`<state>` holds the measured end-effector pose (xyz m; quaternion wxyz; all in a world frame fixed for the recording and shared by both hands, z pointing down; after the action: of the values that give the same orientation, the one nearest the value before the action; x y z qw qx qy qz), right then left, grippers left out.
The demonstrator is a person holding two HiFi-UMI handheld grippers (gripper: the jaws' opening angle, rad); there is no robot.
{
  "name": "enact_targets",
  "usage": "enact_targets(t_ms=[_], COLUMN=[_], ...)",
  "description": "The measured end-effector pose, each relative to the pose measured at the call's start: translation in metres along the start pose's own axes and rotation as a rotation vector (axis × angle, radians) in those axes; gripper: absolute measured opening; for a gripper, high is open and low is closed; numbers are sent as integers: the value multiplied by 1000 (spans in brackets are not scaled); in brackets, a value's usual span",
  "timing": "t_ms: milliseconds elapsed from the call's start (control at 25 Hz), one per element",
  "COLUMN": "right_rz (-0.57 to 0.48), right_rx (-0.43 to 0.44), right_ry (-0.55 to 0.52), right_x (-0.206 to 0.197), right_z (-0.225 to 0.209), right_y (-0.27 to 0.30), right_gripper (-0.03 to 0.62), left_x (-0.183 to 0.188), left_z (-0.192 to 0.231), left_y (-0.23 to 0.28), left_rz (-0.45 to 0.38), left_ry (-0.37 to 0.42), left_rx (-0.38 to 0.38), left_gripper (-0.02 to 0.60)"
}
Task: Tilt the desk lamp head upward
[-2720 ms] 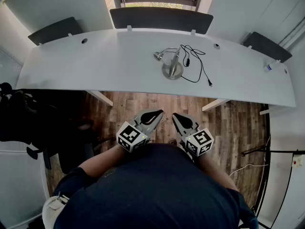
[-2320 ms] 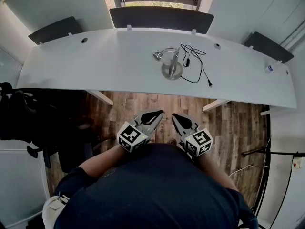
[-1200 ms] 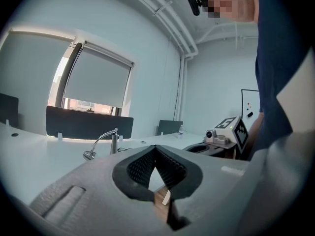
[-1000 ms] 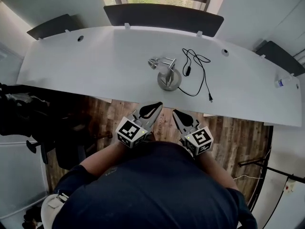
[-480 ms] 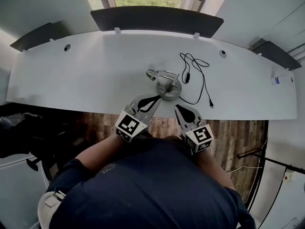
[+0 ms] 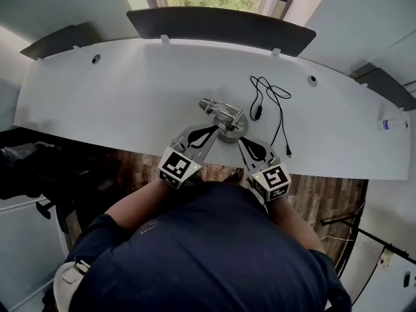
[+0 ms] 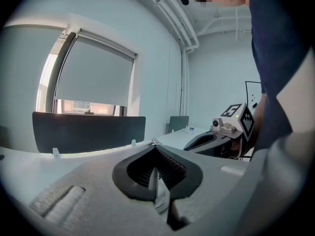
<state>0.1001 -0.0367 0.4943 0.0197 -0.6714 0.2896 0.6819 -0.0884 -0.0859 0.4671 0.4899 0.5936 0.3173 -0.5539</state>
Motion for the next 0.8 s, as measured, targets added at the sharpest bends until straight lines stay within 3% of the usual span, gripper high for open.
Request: enact_targets(t_ms=[200, 520, 800], right_rz=[13, 29, 57], right_rx=[42, 36, 27], right_ry=[-41, -98, -124], right_x=[-1, -3, -7], right_z=[-11, -25, -33], right_y=[12, 33, 48], right_gripper=[12, 14, 86], left_x=[1, -13, -29], left_z=[3, 16, 25], left_y=[7, 15, 26], left_rz=[26, 99, 192], left_ry=[20, 43, 49], left_rx=[46, 113, 144], left_gripper=[7, 8, 8])
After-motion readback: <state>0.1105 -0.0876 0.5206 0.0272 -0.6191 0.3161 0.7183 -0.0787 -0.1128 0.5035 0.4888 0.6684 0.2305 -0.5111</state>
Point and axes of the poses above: the fingertips, and each gripper's own axes: y forward along the fingers, z to its left, x out of its top, the point moved 9 cm from there along -y, backward along the fingers, and after that the axes turned 12 degrees about -x, right-handed, at the moved point
